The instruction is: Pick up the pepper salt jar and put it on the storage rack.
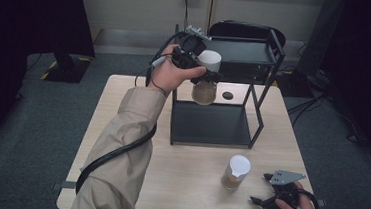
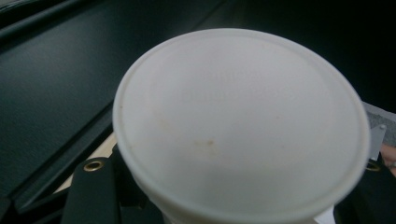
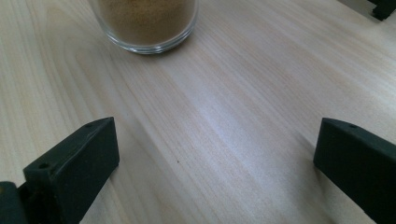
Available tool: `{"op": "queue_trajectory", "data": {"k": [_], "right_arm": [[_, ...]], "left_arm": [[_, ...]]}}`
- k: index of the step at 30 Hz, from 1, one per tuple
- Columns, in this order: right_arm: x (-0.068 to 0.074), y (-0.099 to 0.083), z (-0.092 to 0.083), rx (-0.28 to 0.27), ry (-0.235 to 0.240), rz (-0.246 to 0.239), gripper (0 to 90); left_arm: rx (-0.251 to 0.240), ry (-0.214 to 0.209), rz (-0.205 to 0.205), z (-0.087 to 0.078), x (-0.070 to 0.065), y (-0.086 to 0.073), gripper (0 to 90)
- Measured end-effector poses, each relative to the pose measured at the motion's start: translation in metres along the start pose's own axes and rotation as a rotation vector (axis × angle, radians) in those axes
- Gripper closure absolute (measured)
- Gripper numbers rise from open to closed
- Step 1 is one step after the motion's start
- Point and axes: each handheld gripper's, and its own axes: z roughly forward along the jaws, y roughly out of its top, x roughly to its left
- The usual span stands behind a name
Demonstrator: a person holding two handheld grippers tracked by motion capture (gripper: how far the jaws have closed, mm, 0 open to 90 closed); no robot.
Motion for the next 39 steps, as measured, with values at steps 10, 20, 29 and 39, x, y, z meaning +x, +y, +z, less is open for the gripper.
{"op": "queue_trajectory", "data": {"k": [10,20,29,39], "right_arm": [[0.000,0.000,0.000,0.000,0.000,0.000,0.0],[0.000,0.000,0.000,0.000,0.000,0.000,0.0],[0.000,0.000,0.000,0.000,0.000,0.000,0.0],[0.000,0.000,0.000,0.000,0.001,-0.001,0.0]], "left_arm": [[-0.015,0.011,0.009,-0.011,0.000,0.019,34.2],[-0.031,0.017,0.015,-0.019,0.001,0.036,34.2],[-0.045,0.025,0.006,-0.029,0.006,0.055,34.1],[-0.053,0.064,0.005,-0.027,0.014,0.075,34.1]]}}
